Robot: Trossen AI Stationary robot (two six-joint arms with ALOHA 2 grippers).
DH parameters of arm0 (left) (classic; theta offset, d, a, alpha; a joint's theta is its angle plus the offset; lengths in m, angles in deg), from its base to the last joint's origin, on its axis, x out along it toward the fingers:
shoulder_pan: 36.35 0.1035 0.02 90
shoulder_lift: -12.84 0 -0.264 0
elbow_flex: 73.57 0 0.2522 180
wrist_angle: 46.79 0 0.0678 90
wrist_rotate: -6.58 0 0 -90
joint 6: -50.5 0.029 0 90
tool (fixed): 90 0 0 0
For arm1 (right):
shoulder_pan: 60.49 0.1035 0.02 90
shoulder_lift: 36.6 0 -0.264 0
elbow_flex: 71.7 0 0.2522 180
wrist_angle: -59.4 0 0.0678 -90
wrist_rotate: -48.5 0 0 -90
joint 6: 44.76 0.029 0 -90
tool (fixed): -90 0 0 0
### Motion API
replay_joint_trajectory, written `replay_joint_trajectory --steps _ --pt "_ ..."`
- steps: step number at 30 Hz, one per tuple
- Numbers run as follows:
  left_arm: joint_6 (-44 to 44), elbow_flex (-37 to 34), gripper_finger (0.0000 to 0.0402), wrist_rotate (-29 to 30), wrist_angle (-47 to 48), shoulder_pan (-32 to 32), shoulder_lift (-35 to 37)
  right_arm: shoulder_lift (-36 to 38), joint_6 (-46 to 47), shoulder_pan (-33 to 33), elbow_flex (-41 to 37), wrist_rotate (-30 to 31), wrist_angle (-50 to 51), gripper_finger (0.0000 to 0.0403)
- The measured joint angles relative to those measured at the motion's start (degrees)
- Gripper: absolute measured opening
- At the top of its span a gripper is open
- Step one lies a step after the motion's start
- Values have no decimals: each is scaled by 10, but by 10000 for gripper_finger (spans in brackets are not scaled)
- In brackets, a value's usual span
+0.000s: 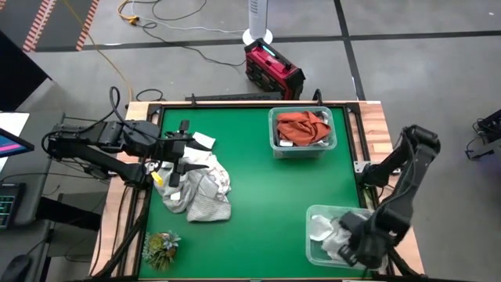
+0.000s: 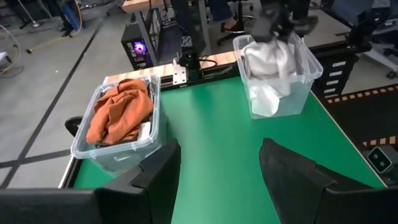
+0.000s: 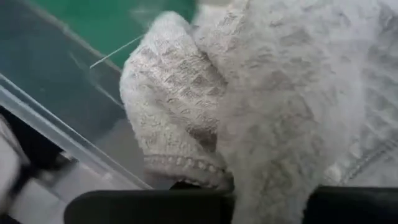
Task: Sort towels by color in basket
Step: Put the light gray towel into the bottom transparent bin
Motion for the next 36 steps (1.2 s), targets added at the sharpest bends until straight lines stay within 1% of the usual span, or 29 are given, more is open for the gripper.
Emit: replay_joint_trajectory --steps 4,8,10,12,17,22,25,27,29,30,33,35,36 --pt "1 0 208 7 0 0 0 -51 -90 -48 0 6 -11 27" --pt "1 0 208 8 2 0 0 -83 -161 -92 0 24 -16 55" --pt "-1 0 208 8 16 0 0 -89 -198 -107 0 23 -32 72" --pt "-3 0 209 8 37 0 0 -89 -216 -116 0 19 -41 88" --pt "-10 0 208 7 79 0 0 -63 -217 -123 0 5 -38 141" --pt "-10 0 209 7 78 0 0 5 -157 -132 0 -93 -33 199" --pt "-11 0 209 7 80 0 0 62 -119 -136 0 -100 -15 220" --pt "-11 0 209 7 95 0 -3 100 -105 -146 0 -62 5 226" --pt "-8 -3 209 6 120 0 -8 132 -111 -159 0 20 15 227" --pt "-8 -9 209 5 133 0 -8 144 -127 -167 0 71 16 227" --pt "-9 -47 209 -6 162 0 -8 165 -225 -195 0 240 -2 227" --pt "-12 -83 209 -6 169 0 -8 164 -316 -216 0 342 -34 228" --pt "-16 -103 209 -6 171 0 -8 160 -368 -229 0 385 -56 228"
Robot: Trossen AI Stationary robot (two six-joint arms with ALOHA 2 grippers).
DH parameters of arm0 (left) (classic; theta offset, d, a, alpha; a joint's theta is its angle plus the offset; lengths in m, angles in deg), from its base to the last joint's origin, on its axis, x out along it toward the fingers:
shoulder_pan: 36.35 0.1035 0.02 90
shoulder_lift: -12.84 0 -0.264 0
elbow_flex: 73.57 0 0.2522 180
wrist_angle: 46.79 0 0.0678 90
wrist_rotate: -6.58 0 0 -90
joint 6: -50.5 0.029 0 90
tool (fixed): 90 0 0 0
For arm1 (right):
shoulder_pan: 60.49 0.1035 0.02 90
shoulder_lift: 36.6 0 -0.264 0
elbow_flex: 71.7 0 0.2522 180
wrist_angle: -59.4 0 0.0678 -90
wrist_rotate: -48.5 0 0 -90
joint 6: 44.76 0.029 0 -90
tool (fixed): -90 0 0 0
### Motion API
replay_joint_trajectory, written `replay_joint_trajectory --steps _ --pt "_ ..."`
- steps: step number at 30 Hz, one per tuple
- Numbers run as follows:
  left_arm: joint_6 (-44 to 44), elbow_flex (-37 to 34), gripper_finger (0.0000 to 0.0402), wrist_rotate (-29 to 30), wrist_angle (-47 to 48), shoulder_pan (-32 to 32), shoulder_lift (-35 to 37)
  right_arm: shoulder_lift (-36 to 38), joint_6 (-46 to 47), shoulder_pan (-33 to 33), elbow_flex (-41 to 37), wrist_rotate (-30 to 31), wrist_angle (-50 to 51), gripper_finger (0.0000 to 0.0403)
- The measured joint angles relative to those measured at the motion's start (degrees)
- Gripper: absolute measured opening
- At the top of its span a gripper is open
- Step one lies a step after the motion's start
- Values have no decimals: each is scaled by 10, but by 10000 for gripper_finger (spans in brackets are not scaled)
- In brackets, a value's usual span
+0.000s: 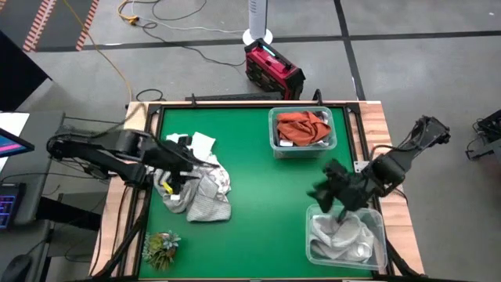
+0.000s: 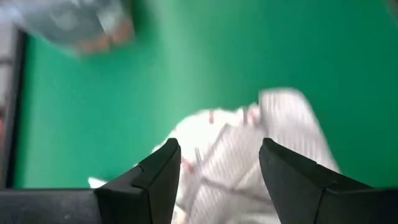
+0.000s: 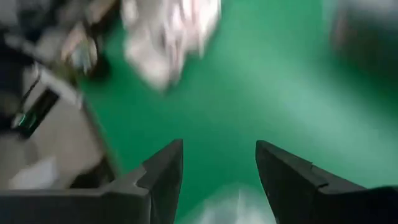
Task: Sort towels by color in basket
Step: Put the light gray towel into the bottom transparent bin
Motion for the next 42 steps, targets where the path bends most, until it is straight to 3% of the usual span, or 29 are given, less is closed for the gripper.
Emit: replay_joint_trajectory --steps 4,10,15,22,30,36,39,42 --pt "-9 -67 209 0 -16 0 0 -44 -224 -52 0 77 -131 228" --pt "-2 -134 209 3 -68 0 0 -139 -443 -117 0 58 -360 228" --pt "-10 -185 209 -34 -151 0 0 -207 -497 -151 0 15 -418 228" --pt "-62 -220 209 -113 -213 -21 -29 -240 -522 -181 0 10 -427 222" --pt "-68 -220 209 -92 -227 -57 -136 -219 -575 -170 0 11 -484 206" --pt "-78 -219 204 -63 -244 -63 -200 -213 -592 -146 0 48 -489 201" --pt "-64 -214 164 -62 -240 -72 -206 -212 -590 -137 0 56 -480 199" --pt "-59 -198 77 -65 -229 -74 -205 -214 -591 -126 0 56 -472 196"
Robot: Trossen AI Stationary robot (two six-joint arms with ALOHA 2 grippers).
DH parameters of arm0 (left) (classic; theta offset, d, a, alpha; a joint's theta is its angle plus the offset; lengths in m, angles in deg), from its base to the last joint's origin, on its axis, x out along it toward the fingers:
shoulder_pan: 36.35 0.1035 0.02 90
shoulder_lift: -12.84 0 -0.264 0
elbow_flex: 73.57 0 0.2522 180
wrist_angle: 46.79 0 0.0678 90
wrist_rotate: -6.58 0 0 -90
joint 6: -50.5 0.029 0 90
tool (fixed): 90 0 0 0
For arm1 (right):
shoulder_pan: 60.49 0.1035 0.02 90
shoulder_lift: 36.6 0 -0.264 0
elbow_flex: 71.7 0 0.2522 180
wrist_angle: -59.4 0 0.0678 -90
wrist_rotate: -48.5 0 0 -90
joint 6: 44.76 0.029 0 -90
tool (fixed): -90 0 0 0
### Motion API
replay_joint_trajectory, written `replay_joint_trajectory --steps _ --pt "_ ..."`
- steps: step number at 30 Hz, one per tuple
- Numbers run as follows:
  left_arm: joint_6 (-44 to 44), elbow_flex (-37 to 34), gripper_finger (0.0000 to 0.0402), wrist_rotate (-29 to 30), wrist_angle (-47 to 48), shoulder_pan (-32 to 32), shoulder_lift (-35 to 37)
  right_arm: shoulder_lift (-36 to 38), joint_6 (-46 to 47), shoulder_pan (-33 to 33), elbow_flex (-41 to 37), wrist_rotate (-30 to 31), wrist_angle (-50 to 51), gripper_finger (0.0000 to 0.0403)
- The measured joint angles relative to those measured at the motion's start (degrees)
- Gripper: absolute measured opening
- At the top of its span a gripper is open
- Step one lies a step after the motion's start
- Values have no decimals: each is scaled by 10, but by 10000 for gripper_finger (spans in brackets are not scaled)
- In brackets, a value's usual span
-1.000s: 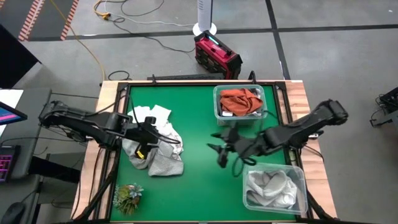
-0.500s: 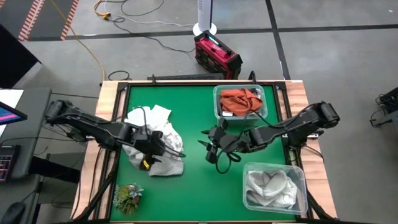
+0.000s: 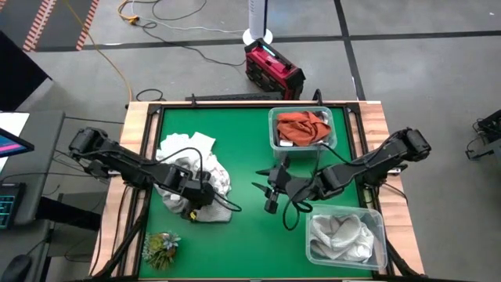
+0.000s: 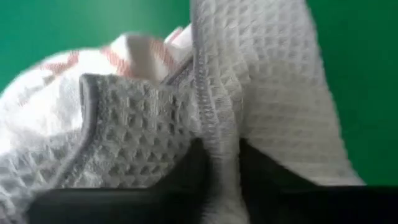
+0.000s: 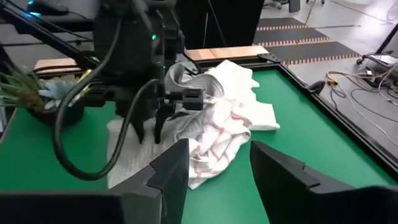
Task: Sort towels by color in basket
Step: Put the light gray towel into the bottom transparent bin
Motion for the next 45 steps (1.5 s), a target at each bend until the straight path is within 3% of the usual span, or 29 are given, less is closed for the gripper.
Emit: replay_joint_trajectory --steps 2,3,7,12,16,19,23,31,41,45 --pt "6 11 23 -6 5 0 8 -1 -6 6 0 0 -1 195" --pt "7 17 16 -6 7 0 13 -1 -9 10 0 0 -1 194" --pt "28 47 6 11 7 1 51 -2 -15 19 0 0 2 193" --pt "48 85 5 78 3 1 117 -4 -16 23 0 -1 -7 193" --pt "81 93 5 131 -42 7 150 -38 -93 24 0 -4 -103 200" --pt "124 93 5 134 -104 14 158 -69 -175 21 0 -6 -202 214" --pt "163 93 7 96 -190 17 156 -93 -237 6 0 -5 -289 231" --pt "222 94 7 52 -329 17 148 -103 -221 -16 0 -6 -313 240" --pt "229 93 7 48 -472 17 148 -111 -220 -16 0 -31 -354 239" --pt "235 93 7 48 -519 17 148 -111 -224 -15 0 -34 -365 211"
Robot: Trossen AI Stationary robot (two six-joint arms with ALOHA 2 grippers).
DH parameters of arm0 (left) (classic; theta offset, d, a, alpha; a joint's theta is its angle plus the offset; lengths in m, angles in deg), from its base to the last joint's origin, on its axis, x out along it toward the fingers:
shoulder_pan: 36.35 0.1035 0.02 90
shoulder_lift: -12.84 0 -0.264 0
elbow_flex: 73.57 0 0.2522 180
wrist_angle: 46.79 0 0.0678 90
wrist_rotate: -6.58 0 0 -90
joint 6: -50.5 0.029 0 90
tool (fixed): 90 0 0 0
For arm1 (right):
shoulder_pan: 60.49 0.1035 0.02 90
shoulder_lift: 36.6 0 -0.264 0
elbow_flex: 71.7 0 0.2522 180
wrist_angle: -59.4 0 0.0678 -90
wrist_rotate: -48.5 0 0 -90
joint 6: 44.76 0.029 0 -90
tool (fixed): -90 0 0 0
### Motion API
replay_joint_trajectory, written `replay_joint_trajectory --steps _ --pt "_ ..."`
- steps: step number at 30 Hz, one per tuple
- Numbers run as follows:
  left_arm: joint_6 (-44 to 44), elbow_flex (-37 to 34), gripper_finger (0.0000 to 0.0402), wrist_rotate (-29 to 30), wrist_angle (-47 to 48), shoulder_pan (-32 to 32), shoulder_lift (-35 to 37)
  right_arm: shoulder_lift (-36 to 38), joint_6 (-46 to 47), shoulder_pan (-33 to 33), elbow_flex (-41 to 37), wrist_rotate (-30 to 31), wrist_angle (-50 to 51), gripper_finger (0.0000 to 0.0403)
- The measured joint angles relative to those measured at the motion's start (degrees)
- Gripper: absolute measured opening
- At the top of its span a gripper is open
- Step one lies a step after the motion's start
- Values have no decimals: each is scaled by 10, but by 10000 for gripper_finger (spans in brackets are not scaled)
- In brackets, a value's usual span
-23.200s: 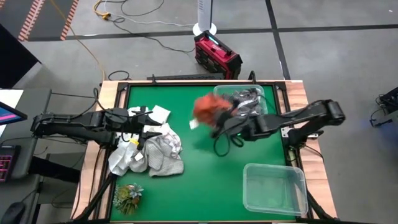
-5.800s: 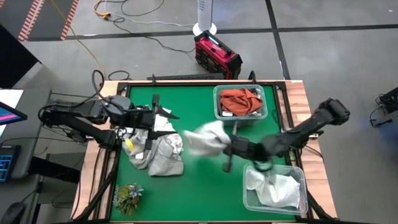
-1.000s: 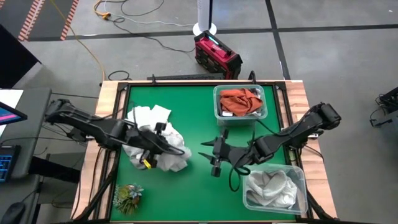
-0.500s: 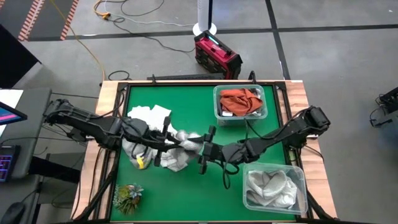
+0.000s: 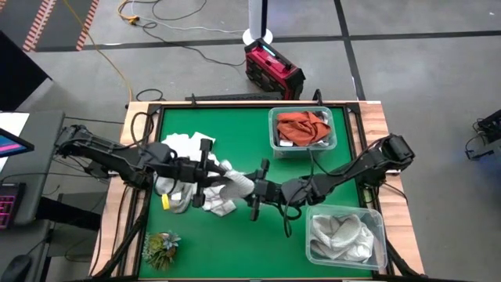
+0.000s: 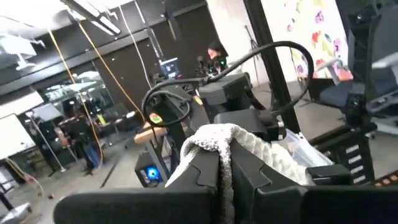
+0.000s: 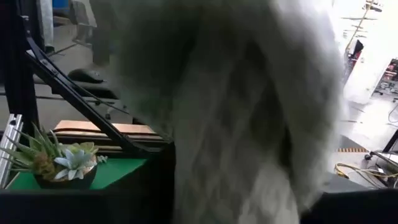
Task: Sort towels by color in basket
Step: Put the light gray towel into the bottom transparent bin
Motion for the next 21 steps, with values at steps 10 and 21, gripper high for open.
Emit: replay_joint_trajectory --steps 10,21 --pt "-129 30 60 83 95 0 6 0 -5 5 0 -2 9 42" --pt "-187 174 210 69 376 -18 6 62 10 56 -1 40 97 42"
